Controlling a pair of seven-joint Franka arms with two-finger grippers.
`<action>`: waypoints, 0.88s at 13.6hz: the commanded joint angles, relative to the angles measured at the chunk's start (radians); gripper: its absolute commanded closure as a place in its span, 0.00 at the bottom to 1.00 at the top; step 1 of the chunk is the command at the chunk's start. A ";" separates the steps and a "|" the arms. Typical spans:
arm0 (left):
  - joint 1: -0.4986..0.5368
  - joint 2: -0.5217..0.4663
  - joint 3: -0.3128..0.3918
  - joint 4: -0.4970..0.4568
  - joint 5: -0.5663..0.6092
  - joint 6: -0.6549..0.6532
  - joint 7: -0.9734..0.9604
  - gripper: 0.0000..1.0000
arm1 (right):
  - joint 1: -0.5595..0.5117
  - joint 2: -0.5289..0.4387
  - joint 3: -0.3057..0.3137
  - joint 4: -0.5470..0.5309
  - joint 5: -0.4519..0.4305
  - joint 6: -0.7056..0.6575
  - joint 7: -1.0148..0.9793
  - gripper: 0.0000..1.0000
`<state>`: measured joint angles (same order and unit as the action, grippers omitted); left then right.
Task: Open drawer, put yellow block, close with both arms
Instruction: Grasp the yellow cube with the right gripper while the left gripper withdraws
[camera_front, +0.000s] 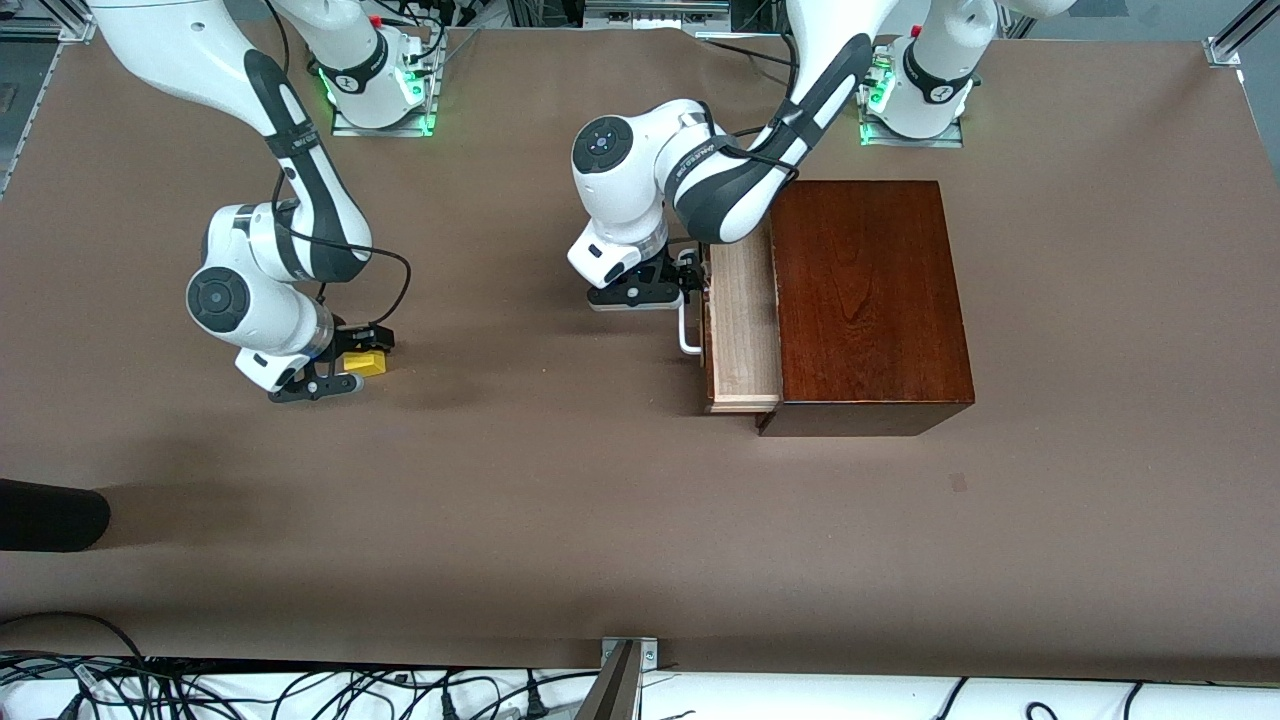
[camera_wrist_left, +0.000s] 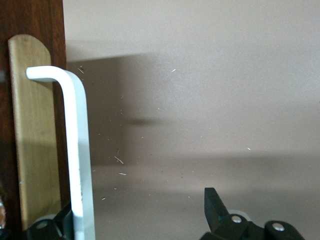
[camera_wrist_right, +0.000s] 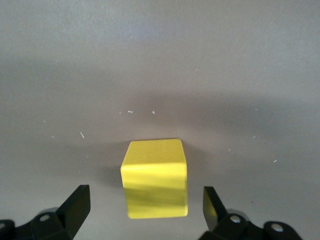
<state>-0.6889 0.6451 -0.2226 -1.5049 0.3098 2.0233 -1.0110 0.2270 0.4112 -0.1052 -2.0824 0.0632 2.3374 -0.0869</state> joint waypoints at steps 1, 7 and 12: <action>-0.017 0.048 -0.004 0.112 0.000 -0.041 0.040 0.00 | -0.003 -0.022 0.007 -0.027 0.017 0.016 -0.011 0.00; -0.029 0.028 -0.009 0.123 0.049 -0.155 0.041 0.00 | -0.003 0.017 0.006 -0.050 0.017 0.066 -0.013 0.50; 0.011 -0.143 -0.006 0.127 0.028 -0.268 0.080 0.00 | -0.005 0.014 0.006 -0.012 0.017 0.054 -0.014 0.99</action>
<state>-0.7059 0.5997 -0.2273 -1.3620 0.3348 1.8230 -0.9759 0.2268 0.4290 -0.1043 -2.1173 0.0632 2.3881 -0.0875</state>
